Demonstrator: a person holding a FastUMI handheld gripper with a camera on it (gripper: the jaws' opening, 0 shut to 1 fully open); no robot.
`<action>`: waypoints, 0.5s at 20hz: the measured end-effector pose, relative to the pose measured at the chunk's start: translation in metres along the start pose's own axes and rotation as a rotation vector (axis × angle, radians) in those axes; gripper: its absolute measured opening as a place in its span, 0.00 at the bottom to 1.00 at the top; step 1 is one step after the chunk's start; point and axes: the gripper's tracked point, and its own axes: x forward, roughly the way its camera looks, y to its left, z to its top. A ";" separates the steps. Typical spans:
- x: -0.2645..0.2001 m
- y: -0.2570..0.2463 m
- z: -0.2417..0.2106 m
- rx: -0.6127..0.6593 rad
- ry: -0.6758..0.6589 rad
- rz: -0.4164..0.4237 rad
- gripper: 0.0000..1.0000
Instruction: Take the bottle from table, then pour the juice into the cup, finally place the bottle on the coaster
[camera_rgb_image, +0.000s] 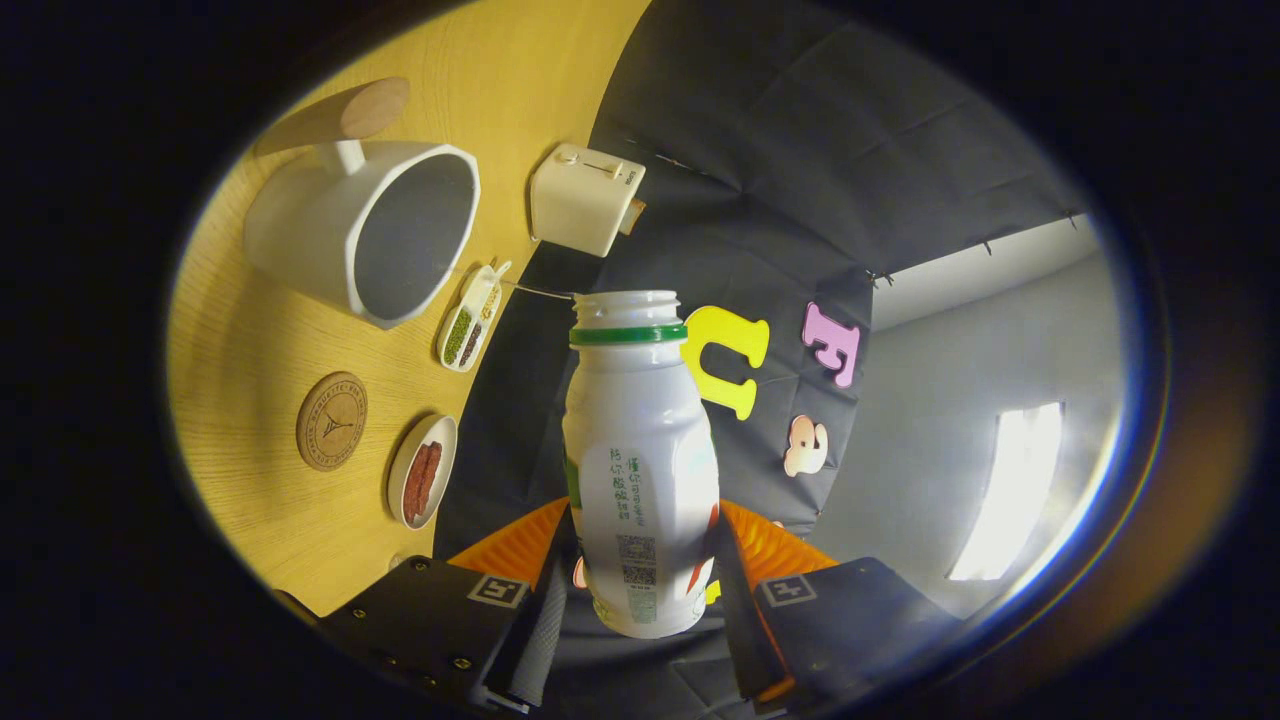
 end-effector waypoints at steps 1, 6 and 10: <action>0.000 -0.001 0.001 -0.006 -0.003 -0.003 0.69; 0.000 -0.003 0.007 -0.045 -0.023 -0.017 0.69; -0.002 -0.004 0.008 -0.061 -0.035 -0.026 0.69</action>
